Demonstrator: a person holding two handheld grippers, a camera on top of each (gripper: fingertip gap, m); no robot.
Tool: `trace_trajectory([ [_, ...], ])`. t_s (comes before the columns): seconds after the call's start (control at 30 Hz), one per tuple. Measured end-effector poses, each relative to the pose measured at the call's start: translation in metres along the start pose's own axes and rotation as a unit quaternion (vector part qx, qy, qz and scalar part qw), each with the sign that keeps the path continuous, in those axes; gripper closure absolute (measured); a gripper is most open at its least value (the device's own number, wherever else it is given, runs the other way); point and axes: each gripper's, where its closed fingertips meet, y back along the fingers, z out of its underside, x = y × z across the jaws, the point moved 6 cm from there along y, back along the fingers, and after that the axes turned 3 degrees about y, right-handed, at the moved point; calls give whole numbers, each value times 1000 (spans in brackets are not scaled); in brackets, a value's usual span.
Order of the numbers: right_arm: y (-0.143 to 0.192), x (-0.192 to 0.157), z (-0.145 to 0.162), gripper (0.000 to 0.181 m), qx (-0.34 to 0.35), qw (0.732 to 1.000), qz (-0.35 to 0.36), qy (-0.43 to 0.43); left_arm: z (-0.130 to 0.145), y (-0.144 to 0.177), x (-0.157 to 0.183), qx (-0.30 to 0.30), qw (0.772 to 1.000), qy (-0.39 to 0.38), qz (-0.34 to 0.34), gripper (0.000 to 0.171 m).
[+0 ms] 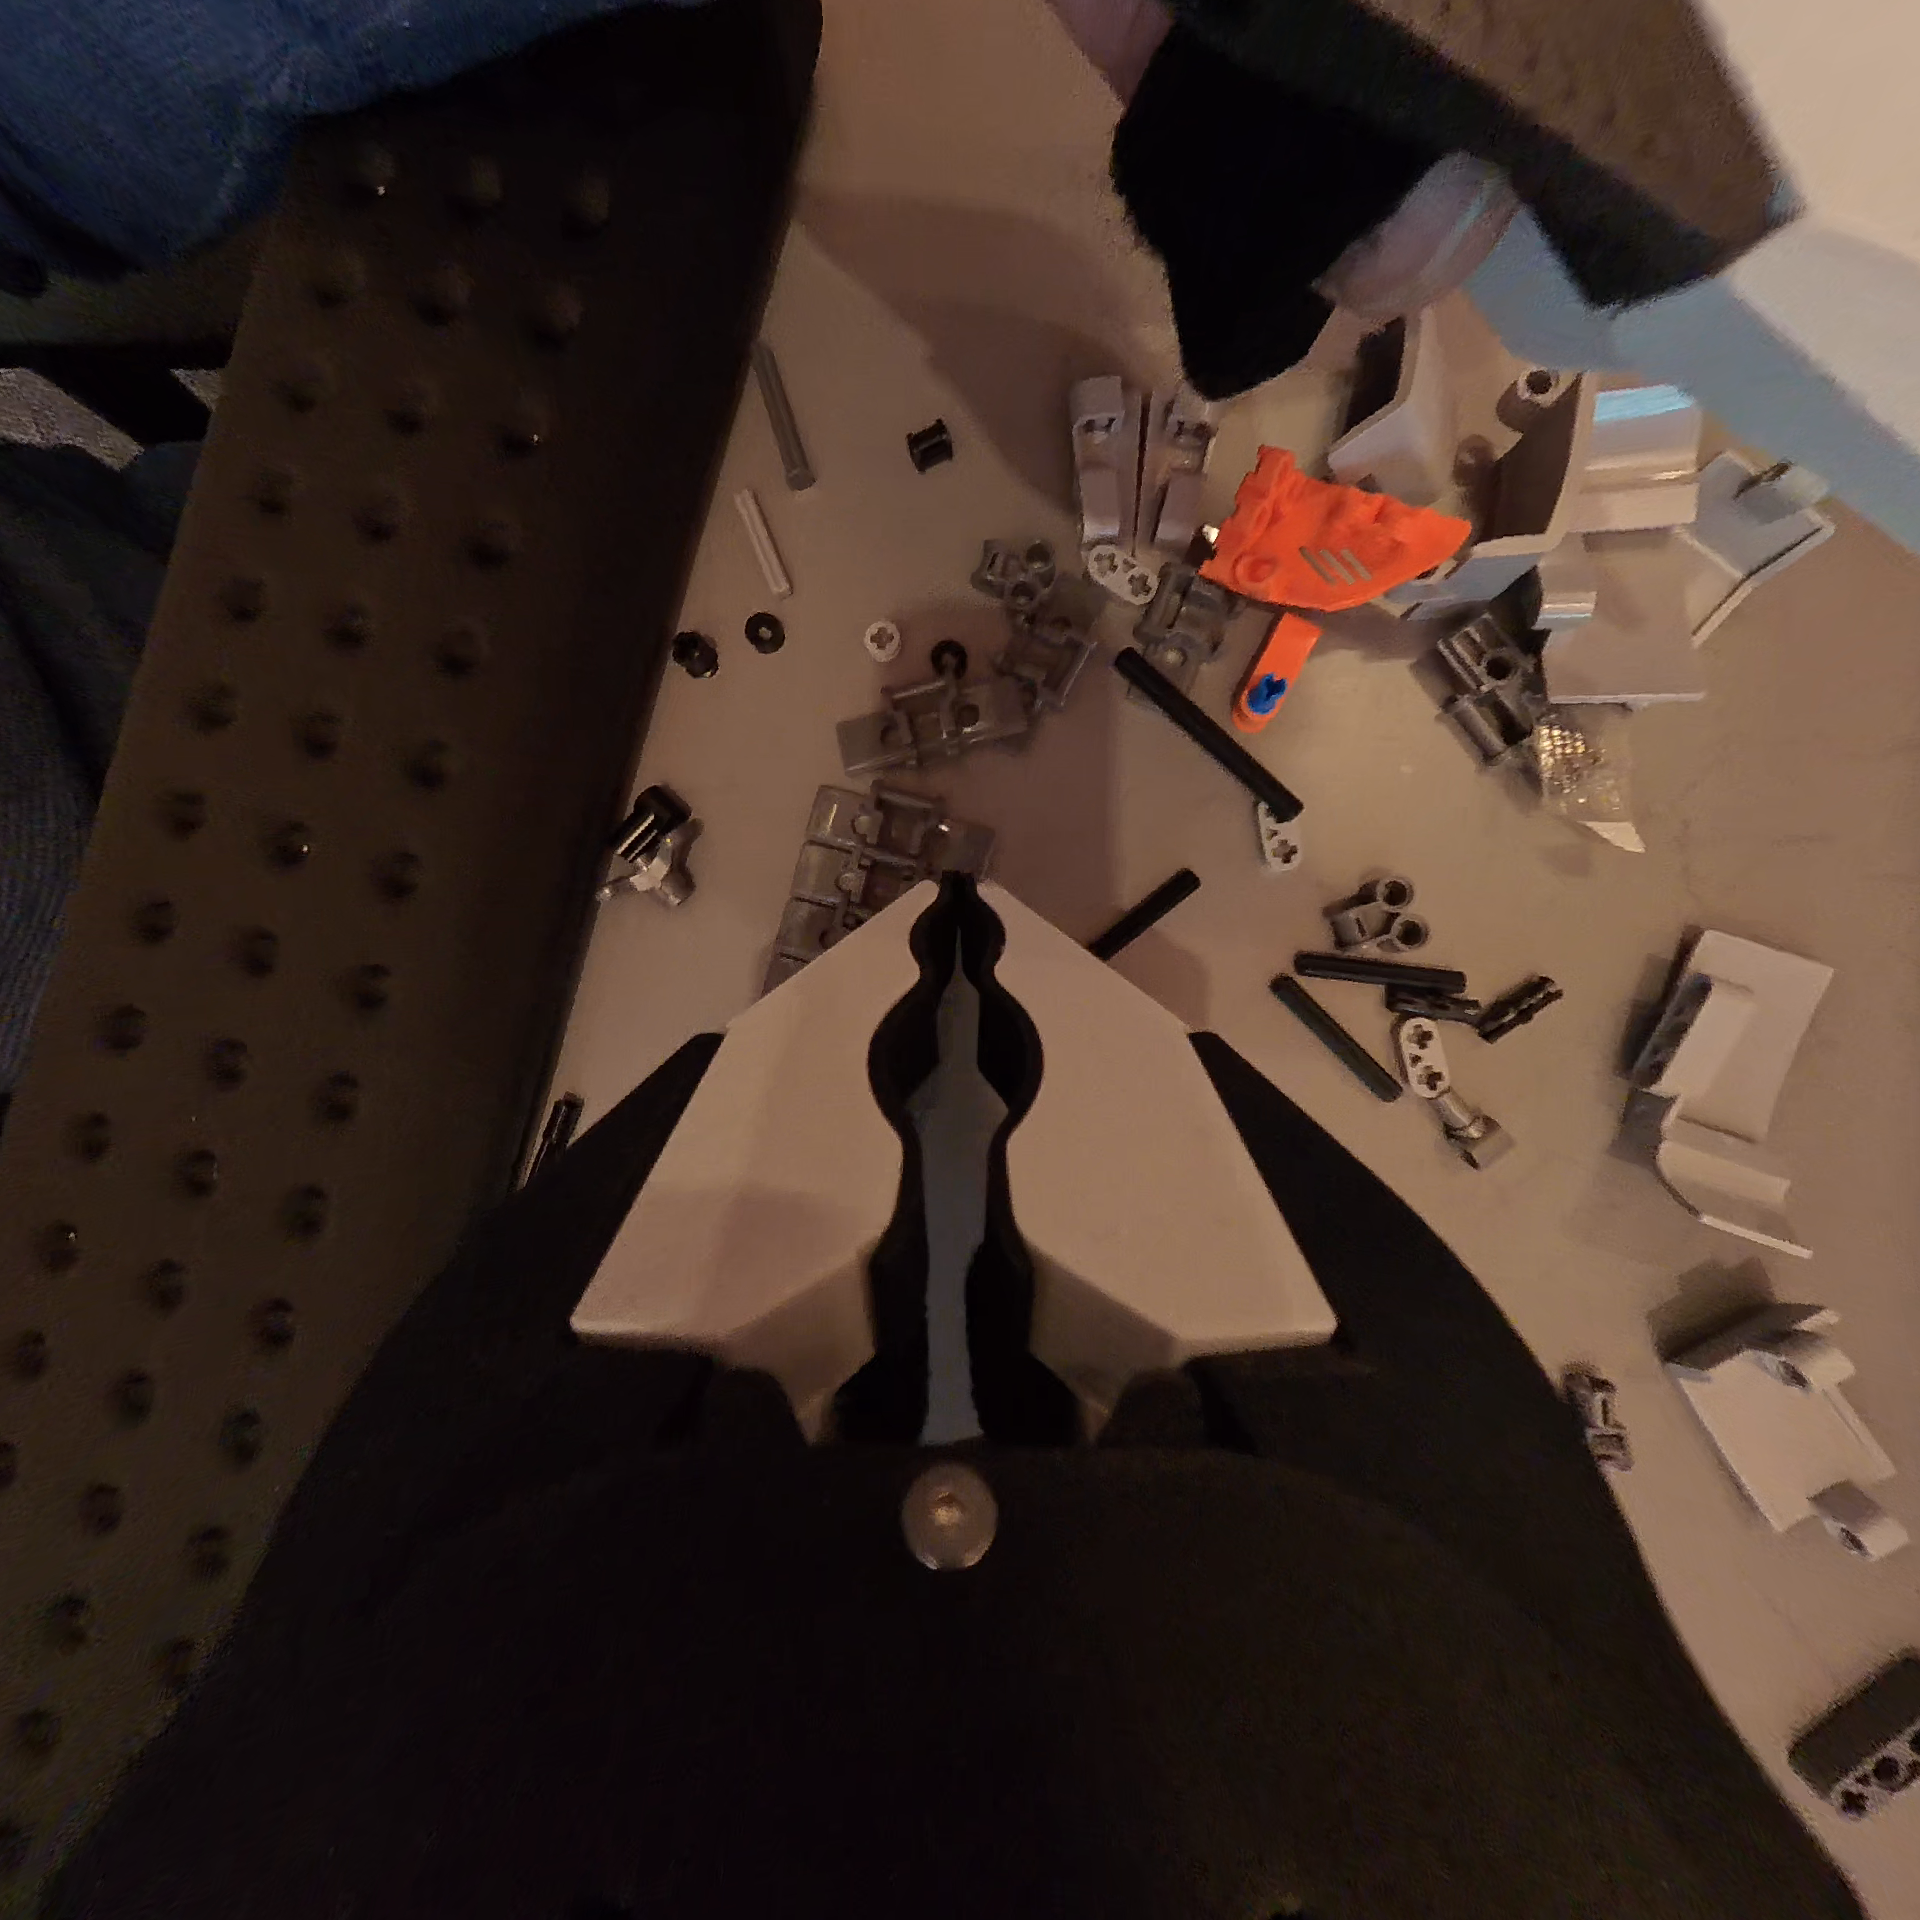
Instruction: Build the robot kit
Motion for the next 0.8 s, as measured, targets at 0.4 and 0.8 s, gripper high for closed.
trace_trajectory([
  [0.4,2,-3,11,181,-20,1000,-6,1,2,-4,2,-10,1000,-7,0,160],
  [0.8,9,-5,19,181,-33,999,-2,6,3,-4,2,-13,1000,-10,-1,160],
])
